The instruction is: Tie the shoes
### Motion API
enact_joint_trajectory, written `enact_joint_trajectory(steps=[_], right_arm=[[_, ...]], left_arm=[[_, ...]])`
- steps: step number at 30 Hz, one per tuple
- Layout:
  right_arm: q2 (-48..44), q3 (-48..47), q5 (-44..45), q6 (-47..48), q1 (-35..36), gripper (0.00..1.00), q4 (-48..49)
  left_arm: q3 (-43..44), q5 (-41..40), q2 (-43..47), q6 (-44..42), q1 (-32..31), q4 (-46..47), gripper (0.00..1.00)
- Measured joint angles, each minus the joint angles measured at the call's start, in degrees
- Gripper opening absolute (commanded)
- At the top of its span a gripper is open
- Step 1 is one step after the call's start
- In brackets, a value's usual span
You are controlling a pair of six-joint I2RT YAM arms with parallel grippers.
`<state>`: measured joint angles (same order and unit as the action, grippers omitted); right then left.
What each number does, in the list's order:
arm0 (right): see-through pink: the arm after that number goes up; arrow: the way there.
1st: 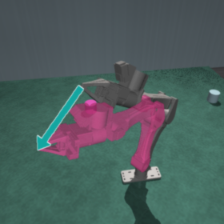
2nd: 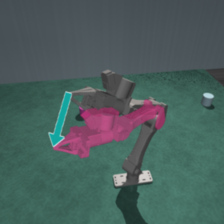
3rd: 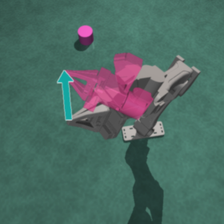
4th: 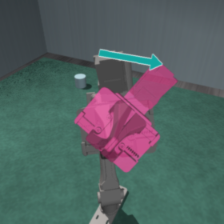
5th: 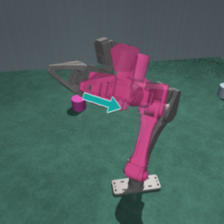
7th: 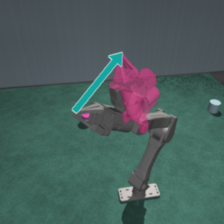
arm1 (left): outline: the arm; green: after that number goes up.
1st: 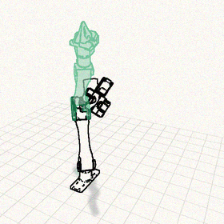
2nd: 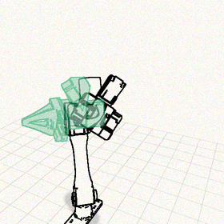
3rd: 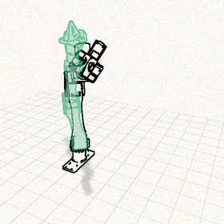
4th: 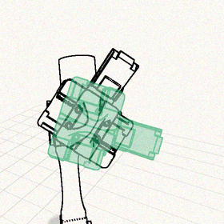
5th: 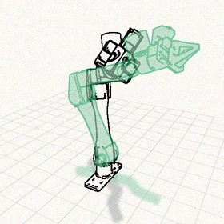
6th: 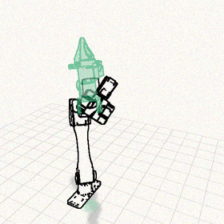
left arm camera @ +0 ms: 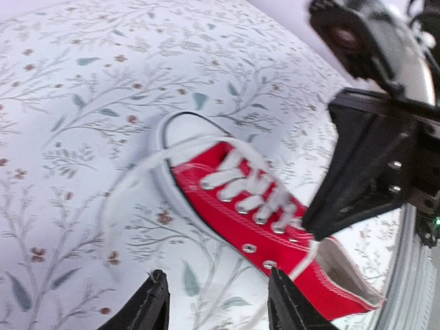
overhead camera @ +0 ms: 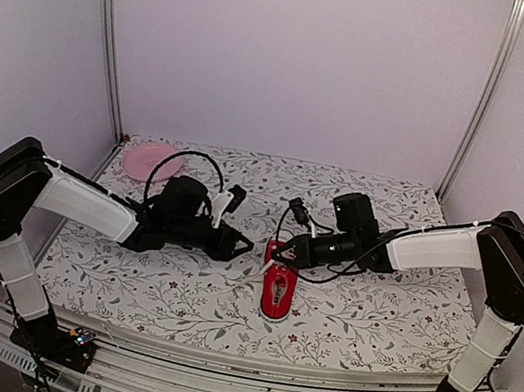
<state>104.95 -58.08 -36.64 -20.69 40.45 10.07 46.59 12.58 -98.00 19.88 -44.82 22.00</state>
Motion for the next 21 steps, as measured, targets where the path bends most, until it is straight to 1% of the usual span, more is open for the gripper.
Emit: enact_joint_trajectory(steps=[3,7,10,14,21], right_arm=[[-0.22,0.46,0.15,0.0,0.0,0.02,0.0],[-0.22,0.63,0.22,0.0,0.0,0.02,0.0],[-0.24,0.68,0.37,-0.02,0.0,0.02,0.02],[-0.26,0.74,0.61,0.0,0.0,0.02,0.0],[-0.26,0.74,0.7,-0.04,0.0,0.02,0.0]], left_arm=[[1.49,-2.19,-0.61,-2.62,3.06,-2.54,0.46],[6.01,-5.11,-5.01,-6.97,5.33,-6.05,0.46],[9.16,-5.79,-8.76,-9.51,5.86,-8.2,0.46],[12.63,-6.45,-12.41,-11.45,5.84,-11.3,0.49],[14.67,-9.84,-14.99,-12.83,5.16,-13.77,0.49]])
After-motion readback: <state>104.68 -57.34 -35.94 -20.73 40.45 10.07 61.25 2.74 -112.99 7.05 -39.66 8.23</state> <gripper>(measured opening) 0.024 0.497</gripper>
